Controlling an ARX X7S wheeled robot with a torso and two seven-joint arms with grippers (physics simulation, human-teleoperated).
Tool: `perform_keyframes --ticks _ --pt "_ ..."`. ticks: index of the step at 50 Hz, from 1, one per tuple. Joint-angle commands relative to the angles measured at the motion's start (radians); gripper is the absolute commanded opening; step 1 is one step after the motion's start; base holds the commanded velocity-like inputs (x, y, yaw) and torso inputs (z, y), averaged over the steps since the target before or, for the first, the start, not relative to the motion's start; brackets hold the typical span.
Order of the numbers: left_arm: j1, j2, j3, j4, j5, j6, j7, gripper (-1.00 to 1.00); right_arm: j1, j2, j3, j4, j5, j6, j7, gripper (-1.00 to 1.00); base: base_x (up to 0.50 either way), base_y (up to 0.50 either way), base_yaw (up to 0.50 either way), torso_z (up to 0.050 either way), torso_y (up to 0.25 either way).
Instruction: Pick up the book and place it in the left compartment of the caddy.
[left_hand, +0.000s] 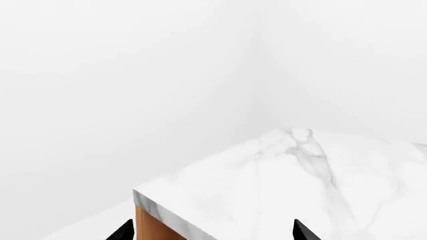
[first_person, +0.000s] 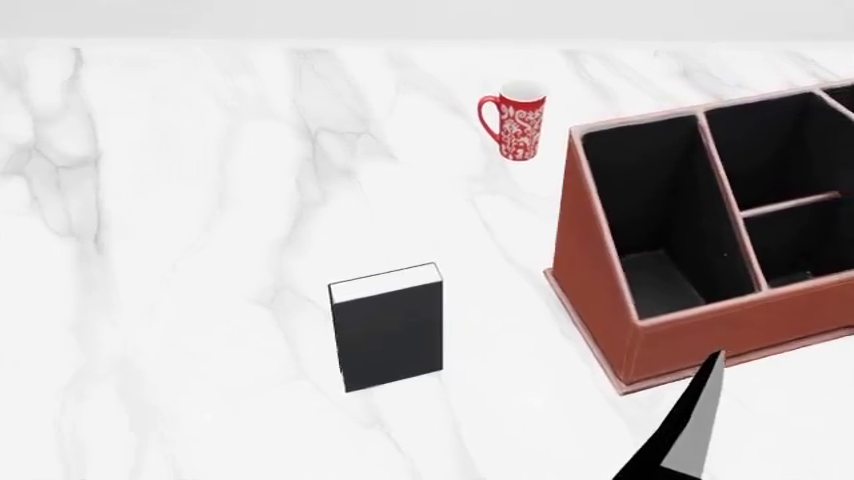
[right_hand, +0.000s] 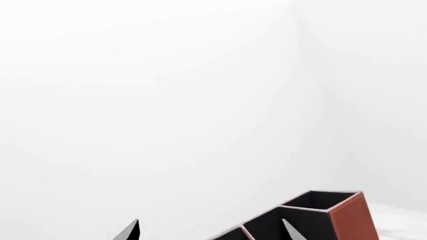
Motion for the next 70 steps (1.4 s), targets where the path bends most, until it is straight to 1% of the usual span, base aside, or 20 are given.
perform_keyframes --ticks 1,14,17,18,21,22,23,24,25,30,33,38,41,42,43,55,70 --pt "0.001 -0.005 0.01 -0.003 0.004 0.006 -0.01 1.0 -0.002 0.008 0.004 0.005 0.027 -0.01 0.004 1.0 -0.17 -0.5 0.0 0.0 0.0" --pt "0.0 -0.012 0.019 -0.012 0.004 0.027 -0.017 1.0 -0.009 0.018 -0.005 0.007 0.032 -0.019 0.003 1.0 -0.17 -0.5 0.0 0.0 0.0" --pt "-0.001 -0.015 0.02 -0.017 0.001 0.03 -0.016 1.0 0.0 0.018 -0.009 0.01 0.014 0.002 0.02 1.0 -0.17 -0.5 0.0 0.0 0.0" --pt "-0.002 -0.015 0.022 -0.019 0.002 0.031 -0.017 1.0 0.004 0.019 -0.02 0.01 -0.025 0.005 0.028 1.0 0.0 0.0 0.0 0.0 0.0" --pt "0.0 -0.016 0.023 -0.015 0.003 0.028 -0.02 1.0 0.006 0.027 -0.024 0.006 -0.017 0.031 0.034 1.0 0.0 0.0 0.0 0.0 0.0" --pt "-0.002 -0.016 0.024 -0.02 0.002 0.034 -0.02 1.0 -0.005 0.03 -0.03 0.005 -0.018 -0.003 0.014 1.0 0.5 0.0 0.0 0.0 0.0" --pt "-0.001 -0.016 0.025 -0.022 0.0 0.041 -0.02 1.0 -0.005 0.031 -0.033 0.007 -0.024 -0.001 0.014 1.0 0.5 0.0 0.0 0.0 0.0" --pt "-0.009 -0.019 0.024 -0.035 -0.011 0.038 -0.015 1.0 0.015 0.019 -0.037 0.015 -0.105 0.029 0.06 1.0 0.0 0.0 0.0 0.0 0.0" --pt "-0.009 -0.02 0.025 -0.036 -0.012 0.039 -0.015 1.0 0.014 0.014 -0.035 0.015 -0.115 0.02 0.068 1.0 0.0 0.0 0.0 0.0 0.0" --pt "-0.007 -0.022 0.027 -0.036 -0.01 0.042 -0.019 1.0 0.013 0.023 -0.033 0.008 -0.065 0.031 0.056 1.0 0.3 0.47 0.0 0.0 0.0" --pt "-0.005 -0.023 0.028 -0.03 -0.011 0.04 -0.022 1.0 0.016 0.025 -0.04 0.012 -0.081 0.038 0.062 1.0 0.35 0.4 0.0 0.0 0.0" --pt "-0.005 -0.026 0.031 -0.033 -0.011 0.043 -0.024 1.0 0.023 0.029 -0.043 0.006 -0.075 0.067 0.072 1.0 0.07 0.01 0.0 0.0 0.0" --pt "-0.004 -0.027 0.032 -0.031 -0.011 0.043 -0.026 1.0 0.016 0.034 -0.05 -0.003 -0.089 0.055 0.07 1.0 0.0 0.0 0.0 0.0 0.0" --pt "-0.004 -0.028 0.032 -0.032 -0.012 0.045 -0.027 1.0 0.006 0.033 -0.047 0.002 -0.082 0.014 0.057 1.0 0.0 0.0 0.0 0.0 0.0" --pt "-0.003 -0.029 0.032 -0.031 -0.013 0.045 -0.027 1.0 0.002 0.034 -0.042 0.002 -0.073 0.01 0.056 1.0 0.1 0.0 0.0 0.0 0.0" --pt "-0.001 -0.034 0.037 -0.029 -0.015 0.045 -0.035 1.0 0.006 0.036 -0.029 -0.001 -0.039 0.018 0.071 1.0 0.29 0.0 0.0 0.0 0.0" --pt "-0.001 -0.04 0.045 -0.026 -0.015 0.044 -0.043 1.0 0.007 0.049 -0.051 0.006 -0.068 0.018 0.073 1.0 0.46 -0.03 0.0 0.0 0.0"
